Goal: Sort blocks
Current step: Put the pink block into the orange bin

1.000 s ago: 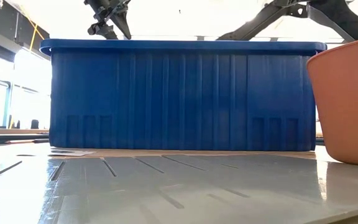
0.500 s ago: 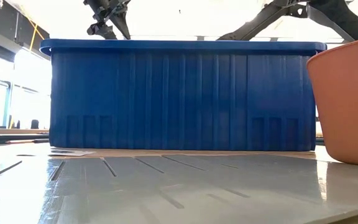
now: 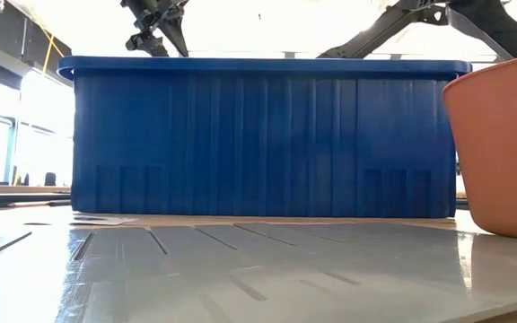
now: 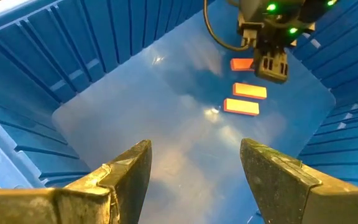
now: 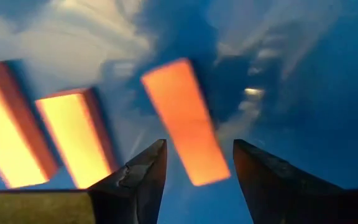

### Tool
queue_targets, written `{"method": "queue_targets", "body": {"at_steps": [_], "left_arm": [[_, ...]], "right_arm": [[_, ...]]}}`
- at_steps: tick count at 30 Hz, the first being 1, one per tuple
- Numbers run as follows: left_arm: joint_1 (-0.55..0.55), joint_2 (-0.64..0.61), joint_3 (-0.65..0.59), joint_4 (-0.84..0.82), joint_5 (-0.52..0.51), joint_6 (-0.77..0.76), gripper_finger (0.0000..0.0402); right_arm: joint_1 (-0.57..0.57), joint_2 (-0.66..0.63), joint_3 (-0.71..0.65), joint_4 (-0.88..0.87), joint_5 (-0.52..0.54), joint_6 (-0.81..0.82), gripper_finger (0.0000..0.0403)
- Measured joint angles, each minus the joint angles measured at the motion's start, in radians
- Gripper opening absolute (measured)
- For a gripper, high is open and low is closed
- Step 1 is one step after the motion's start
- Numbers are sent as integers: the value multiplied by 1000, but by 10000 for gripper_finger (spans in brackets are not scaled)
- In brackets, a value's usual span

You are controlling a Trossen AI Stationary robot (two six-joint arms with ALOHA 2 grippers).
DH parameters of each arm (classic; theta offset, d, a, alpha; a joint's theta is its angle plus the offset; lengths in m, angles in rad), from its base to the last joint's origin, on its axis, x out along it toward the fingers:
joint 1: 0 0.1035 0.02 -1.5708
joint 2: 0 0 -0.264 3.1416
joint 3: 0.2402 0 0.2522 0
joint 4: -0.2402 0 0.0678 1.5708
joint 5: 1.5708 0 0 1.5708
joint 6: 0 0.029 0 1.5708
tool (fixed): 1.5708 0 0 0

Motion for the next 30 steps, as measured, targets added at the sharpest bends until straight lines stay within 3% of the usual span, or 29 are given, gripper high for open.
{"method": "queue_targets", "body": {"at_steps": [8, 13, 16, 19, 21, 30], "left_arm": [[0, 0, 0, 0, 0, 0, 238], [0, 0, 0, 1, 0, 0, 238], [0, 0, 0, 1, 0, 0, 238], [0, 0, 0, 2, 0, 0, 238], [0, 0, 0, 2, -1, 0, 238], [1, 0, 0, 6, -12, 0, 238]], "right_arm": [[0, 11, 1, 72, -45, -167, 179], [0, 61, 2, 64, -59, -179, 177], [1, 68, 3, 47, -58, -180, 150], [0, 64, 4, 36, -61, -182, 94], [0, 52, 1, 19, -62, -178, 95], [56, -218, 0, -59, -55, -113, 95]]}}
